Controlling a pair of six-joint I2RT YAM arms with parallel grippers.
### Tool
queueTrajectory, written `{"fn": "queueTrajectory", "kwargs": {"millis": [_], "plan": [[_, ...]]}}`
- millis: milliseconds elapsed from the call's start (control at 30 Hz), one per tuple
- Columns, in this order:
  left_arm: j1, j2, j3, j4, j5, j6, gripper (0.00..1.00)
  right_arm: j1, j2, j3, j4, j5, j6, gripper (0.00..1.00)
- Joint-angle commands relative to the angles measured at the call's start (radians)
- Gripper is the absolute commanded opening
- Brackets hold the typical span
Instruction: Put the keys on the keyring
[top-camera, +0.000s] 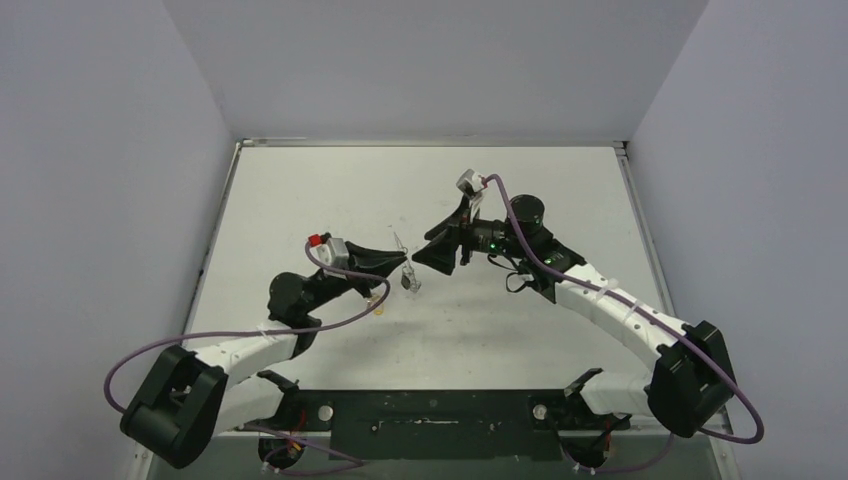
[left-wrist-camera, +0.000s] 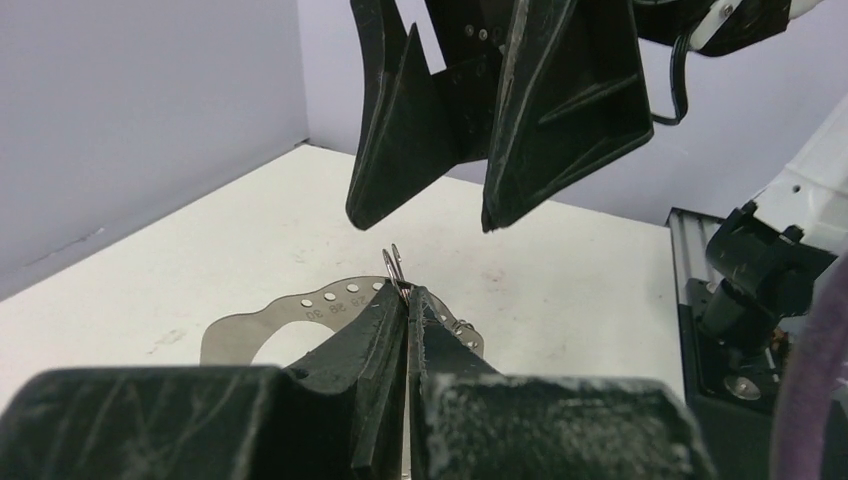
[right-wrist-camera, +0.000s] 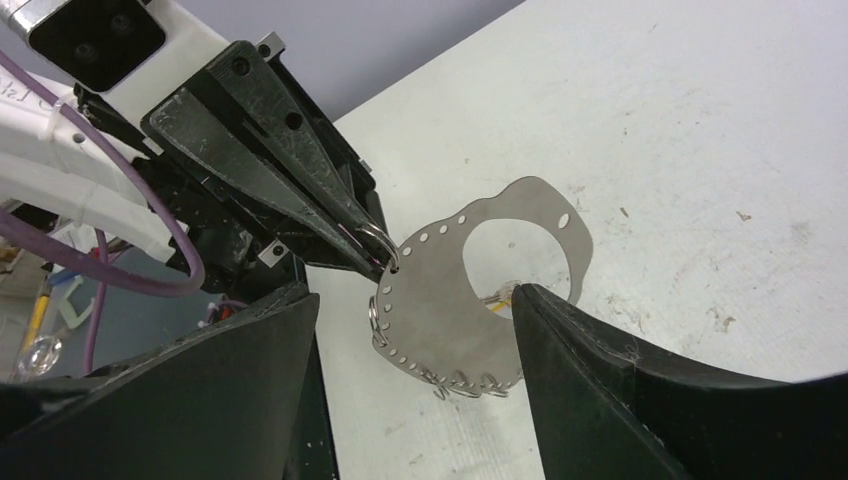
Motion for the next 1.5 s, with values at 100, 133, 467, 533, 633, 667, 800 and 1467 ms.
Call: {"fn": "queueTrajectory", "kwargs": {"millis": [100,133,467,533,633,667,800,1467], "plan": [[-0.004,-0.251,0.007,-0.394,-0.028,0.325,0.00,-0.014,-0.076,0.024,-0.035,0.087,-0.084,0.79],[-0.004,-0.288,0.013,-0.457,-0.026,0.367,0.00,-0.016,-0.078,0.024,-0.044,0.097,-0.092,0.80],[-0.004,-0.649,0.118,-1.115,-0.250,0.557,0.00,0.030,0.011,0.064,-0.210,0.279,-0.128,0.81],[-0.004,-0.705,0.154,-1.238,-0.296,0.584,0.00,0.060,0.056,0.091,-0.271,0.326,-0.140,0.80],[-0.004,-0.781,0.211,-1.422,-0.358,0.620,0.00,0.108,0.133,0.126,-0.350,0.392,-0.158,0.78],[-0.004,-0.800,0.229,-1.471,-0.372,0.632,0.00,0.120,0.159,0.137,-0.370,0.407,-0.160,0.77],[-0.004,-0.869,0.295,-1.651,-0.439,0.671,0.00,0.184,0.263,0.173,-0.431,0.462,-0.182,0.74],[-0.003,-1.077,0.425,-2.022,-0.576,0.709,0.00,0.481,0.644,0.453,-0.551,0.849,-0.428,0.49]]}}
